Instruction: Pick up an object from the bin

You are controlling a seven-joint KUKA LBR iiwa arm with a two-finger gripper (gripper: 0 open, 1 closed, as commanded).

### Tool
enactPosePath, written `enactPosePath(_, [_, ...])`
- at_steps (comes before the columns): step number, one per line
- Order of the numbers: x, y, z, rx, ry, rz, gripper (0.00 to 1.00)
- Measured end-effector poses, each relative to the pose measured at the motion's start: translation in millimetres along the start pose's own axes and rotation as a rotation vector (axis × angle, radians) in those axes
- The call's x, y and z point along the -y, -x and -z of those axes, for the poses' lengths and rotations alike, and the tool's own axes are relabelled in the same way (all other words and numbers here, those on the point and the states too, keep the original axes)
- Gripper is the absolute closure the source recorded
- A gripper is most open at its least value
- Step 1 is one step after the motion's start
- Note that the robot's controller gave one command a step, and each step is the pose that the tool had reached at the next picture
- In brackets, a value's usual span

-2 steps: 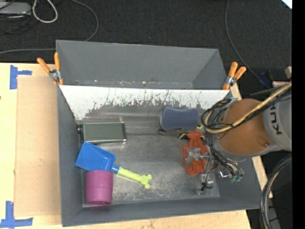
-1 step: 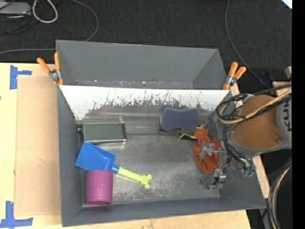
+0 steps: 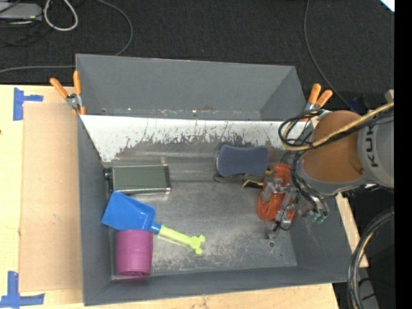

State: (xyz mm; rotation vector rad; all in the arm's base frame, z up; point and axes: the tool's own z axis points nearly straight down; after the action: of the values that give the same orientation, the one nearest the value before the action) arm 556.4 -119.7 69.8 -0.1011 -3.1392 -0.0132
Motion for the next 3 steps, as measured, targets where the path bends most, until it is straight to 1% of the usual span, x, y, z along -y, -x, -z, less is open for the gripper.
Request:
enactPosePath(1, [23.8,-32.2,9.5,-0.002,-0.006,0.182,1.0])
enactPosePath(3, [26.3,-32.5,9.6,-0.002,-0.005,0.175,1.0])
